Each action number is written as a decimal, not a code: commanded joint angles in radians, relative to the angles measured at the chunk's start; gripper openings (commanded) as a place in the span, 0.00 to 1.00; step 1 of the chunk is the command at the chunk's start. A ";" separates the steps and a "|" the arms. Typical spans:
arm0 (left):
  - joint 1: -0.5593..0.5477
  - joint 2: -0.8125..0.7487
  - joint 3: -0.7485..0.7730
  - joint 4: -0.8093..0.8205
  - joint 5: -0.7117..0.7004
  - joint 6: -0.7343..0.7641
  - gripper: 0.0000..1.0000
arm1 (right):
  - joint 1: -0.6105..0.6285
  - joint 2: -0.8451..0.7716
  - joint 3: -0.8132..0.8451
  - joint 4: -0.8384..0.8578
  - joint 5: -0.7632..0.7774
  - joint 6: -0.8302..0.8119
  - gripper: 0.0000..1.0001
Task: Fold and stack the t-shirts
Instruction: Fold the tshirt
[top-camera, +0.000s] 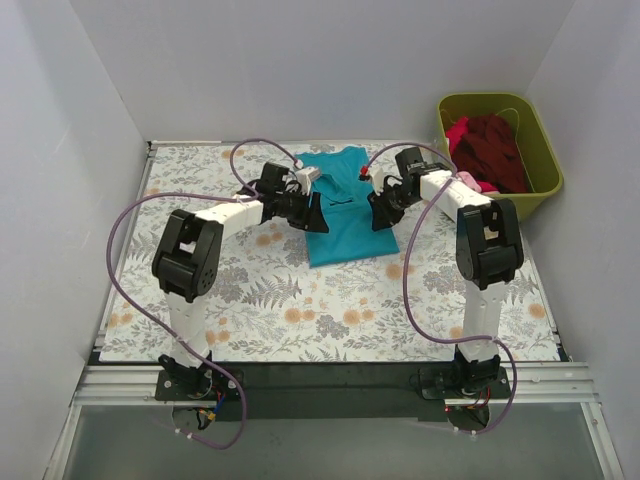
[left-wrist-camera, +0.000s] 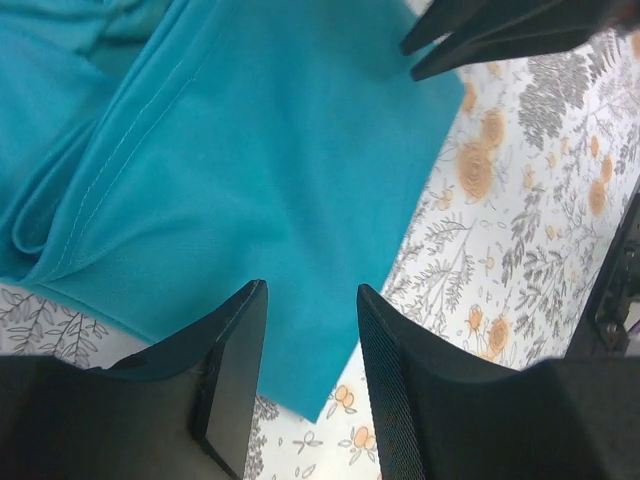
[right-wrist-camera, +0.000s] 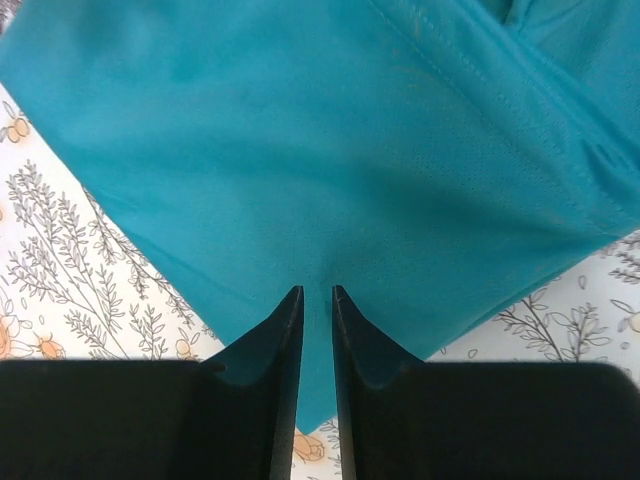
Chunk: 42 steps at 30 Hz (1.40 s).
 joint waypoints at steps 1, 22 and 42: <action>0.010 0.051 0.019 0.068 -0.023 -0.114 0.40 | -0.004 0.025 -0.002 -0.002 0.009 0.047 0.23; 0.048 -0.074 0.027 -0.021 -0.111 0.143 0.52 | -0.003 -0.079 -0.037 -0.007 -0.013 0.051 0.23; 0.030 -0.122 -0.097 -0.273 0.010 0.700 0.57 | 0.071 -0.200 -0.238 0.036 0.239 -0.300 0.40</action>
